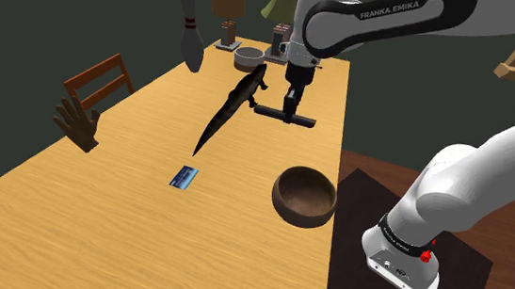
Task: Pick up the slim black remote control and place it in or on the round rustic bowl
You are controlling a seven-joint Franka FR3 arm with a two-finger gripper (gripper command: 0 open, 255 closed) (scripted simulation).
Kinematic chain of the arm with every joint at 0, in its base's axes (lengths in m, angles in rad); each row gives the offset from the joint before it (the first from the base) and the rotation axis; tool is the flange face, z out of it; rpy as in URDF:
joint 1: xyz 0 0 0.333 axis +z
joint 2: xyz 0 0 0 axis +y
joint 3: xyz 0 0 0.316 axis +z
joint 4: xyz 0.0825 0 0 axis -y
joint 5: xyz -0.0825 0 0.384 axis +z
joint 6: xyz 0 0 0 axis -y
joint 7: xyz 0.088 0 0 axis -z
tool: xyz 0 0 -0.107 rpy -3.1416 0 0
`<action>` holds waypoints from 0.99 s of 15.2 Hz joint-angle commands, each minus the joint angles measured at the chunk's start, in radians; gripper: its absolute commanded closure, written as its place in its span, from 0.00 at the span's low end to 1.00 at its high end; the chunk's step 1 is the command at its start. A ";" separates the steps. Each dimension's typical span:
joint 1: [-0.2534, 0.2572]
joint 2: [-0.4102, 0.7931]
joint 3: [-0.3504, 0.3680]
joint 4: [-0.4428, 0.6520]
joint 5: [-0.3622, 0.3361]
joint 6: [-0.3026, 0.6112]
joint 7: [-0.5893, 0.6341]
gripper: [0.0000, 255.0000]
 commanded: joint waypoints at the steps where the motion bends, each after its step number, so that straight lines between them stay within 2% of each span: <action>1: 0.000 -0.004 -0.001 0.020 -0.001 -0.024 0.002 1.00; 8: 0.062 -0.239 0.073 -0.176 0.059 -0.053 0.100 1.00; 15: 0.157 -0.467 0.167 -0.319 0.154 -0.122 0.223 1.00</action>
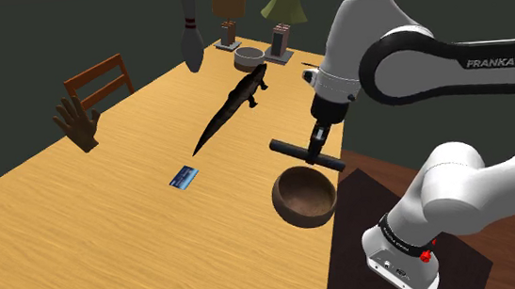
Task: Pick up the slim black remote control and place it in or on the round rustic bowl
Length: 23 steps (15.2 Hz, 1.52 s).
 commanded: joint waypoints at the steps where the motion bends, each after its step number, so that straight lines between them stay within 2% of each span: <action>1: 0.032 -0.062 0.031 -0.031 0.032 -0.026 0.042 1.00; 4: 0.073 -0.129 0.068 -0.062 0.071 -0.055 0.092 1.00; 15: 0.091 -0.092 0.109 -0.196 0.117 0.114 0.075 1.00; 23: 0.092 -0.092 0.109 -0.196 0.117 0.114 0.075 1.00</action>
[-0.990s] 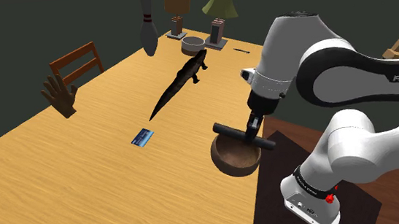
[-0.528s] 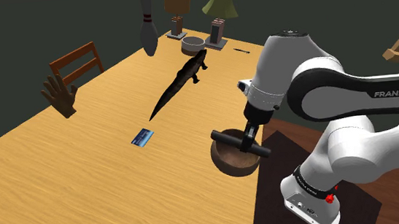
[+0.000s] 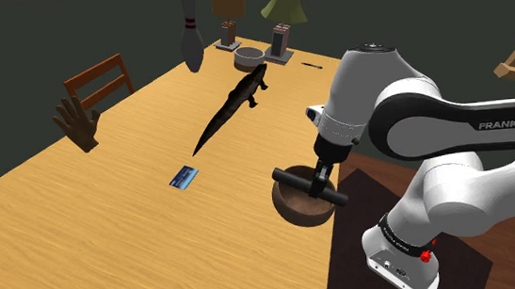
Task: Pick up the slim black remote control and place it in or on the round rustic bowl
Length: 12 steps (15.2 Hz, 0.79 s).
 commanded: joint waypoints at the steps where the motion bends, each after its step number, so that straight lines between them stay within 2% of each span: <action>1: 0.000 0.000 0.000 -0.001 0.000 0.000 0.000 0.00; 6: 0.000 0.000 0.000 0.000 0.000 0.000 0.000 0.00; 10: -0.021 -0.034 -0.042 0.108 -0.046 -0.142 0.006 0.00; 12: -0.021 -0.034 -0.042 0.108 -0.046 -0.142 0.006 0.00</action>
